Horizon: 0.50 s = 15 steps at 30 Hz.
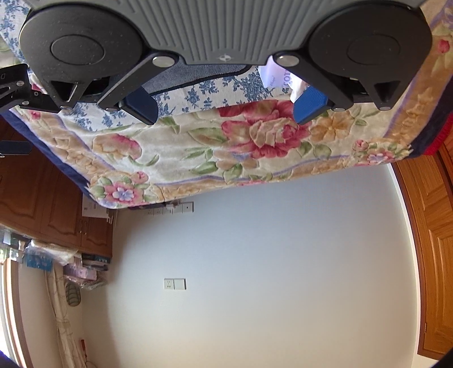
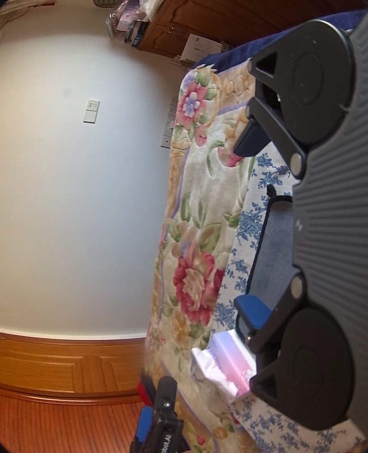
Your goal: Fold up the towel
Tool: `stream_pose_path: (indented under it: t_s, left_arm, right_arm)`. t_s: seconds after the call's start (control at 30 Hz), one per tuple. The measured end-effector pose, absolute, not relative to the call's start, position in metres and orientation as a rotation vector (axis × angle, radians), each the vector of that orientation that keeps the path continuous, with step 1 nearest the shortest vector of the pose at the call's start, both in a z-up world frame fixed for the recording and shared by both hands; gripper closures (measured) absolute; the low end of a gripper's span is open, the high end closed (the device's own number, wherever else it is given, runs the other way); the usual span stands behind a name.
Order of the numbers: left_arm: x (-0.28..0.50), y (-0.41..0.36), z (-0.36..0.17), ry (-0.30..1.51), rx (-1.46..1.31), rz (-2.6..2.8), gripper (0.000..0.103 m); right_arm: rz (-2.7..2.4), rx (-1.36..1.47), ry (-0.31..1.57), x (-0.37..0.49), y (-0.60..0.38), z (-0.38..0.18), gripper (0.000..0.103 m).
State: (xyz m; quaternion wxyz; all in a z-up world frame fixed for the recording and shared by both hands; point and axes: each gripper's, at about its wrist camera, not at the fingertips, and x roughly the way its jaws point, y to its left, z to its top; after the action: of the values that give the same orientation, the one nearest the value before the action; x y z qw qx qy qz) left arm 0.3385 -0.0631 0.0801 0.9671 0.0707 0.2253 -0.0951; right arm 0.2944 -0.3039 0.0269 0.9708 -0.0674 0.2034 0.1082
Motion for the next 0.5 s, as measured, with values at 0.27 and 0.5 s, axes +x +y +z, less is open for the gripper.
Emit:
stream_pose_path:
  t_s: [0.27, 0.5]
  left_arm:
    - [0.3, -0.059, 0.116, 0.423, 0.15, -0.206, 0.0]
    - [0.264, -0.059, 0.136, 0.392, 0.157, -0.211, 0.0]
  right_arm:
    - [0.211, -0.127, 0.377, 0.262, -0.302, 0.054, 0.0]
    - [0.21, -0.135, 0.346, 0.235, -0.3, 0.075, 0.0]
